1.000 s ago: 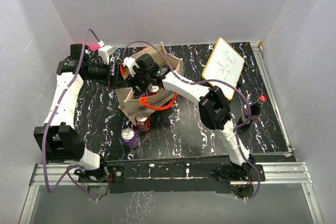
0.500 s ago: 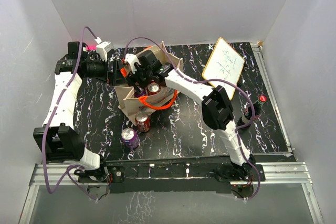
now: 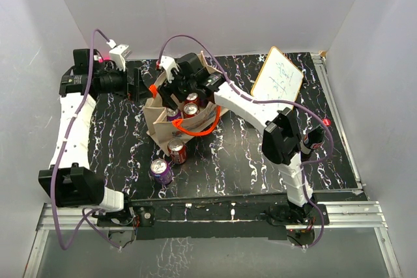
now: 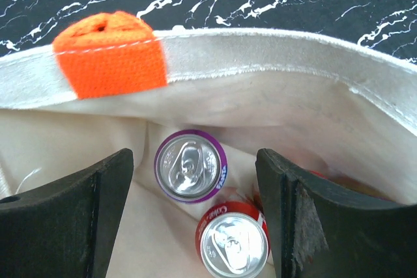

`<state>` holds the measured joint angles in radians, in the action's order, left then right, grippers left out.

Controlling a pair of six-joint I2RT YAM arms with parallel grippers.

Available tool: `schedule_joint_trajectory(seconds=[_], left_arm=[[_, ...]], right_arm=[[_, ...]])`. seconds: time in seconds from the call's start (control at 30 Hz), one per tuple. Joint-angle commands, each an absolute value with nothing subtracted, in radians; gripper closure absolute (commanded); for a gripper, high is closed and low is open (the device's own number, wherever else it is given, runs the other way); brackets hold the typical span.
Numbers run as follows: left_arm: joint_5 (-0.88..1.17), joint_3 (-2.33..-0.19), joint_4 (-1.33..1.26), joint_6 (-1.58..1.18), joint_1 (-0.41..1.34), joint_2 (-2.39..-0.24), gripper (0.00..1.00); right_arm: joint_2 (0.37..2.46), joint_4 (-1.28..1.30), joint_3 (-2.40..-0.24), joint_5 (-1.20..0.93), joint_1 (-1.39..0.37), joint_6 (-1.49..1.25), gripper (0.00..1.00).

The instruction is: Place the beverage into the canvas bag

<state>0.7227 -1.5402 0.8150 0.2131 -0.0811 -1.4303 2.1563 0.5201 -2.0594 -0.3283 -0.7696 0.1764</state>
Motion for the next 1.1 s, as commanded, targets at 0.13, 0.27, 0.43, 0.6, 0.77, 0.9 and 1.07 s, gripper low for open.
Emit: schedule_joint_trajectory(seconds=[0.13,0.27,0.43,0.6,0.77,0.9,1.07], left_arm=[[0.660,-1.554,0.868,0.229,-0.121,-1.274,0.03],[0.641,-1.536,0.945,0.302,-0.130,-1.224,0.03],[0.622,-1.474,1.046,0.422,-0.130,-1.136,0.03],[0.608,-1.430,1.133,0.487,-0.130,-1.059,0.03],[0.607,-1.408,1.237,0.565,-0.130,-1.018,0.04],[0.619,-1.403,1.318,0.677,-0.130,-1.002,0.04],[0.641,-1.387,1.403,0.859,-0.130,-1.002,0.04]], right_arm=[[1.989,0.473,-2.007,-0.321,-0.754,0.201,0.21],[1.954,0.474,-2.003,-0.311,-0.753,0.207,0.21],[1.923,0.473,-2.018,-0.295,-0.750,0.199,0.21],[1.905,0.473,-2.029,-0.333,-0.750,0.160,0.21],[1.870,0.460,-1.999,-0.336,-0.750,0.131,0.20],[1.839,0.443,-1.972,-0.296,-0.749,0.108,0.20],[1.798,0.424,-1.952,-0.208,-0.737,0.090,0.19]])
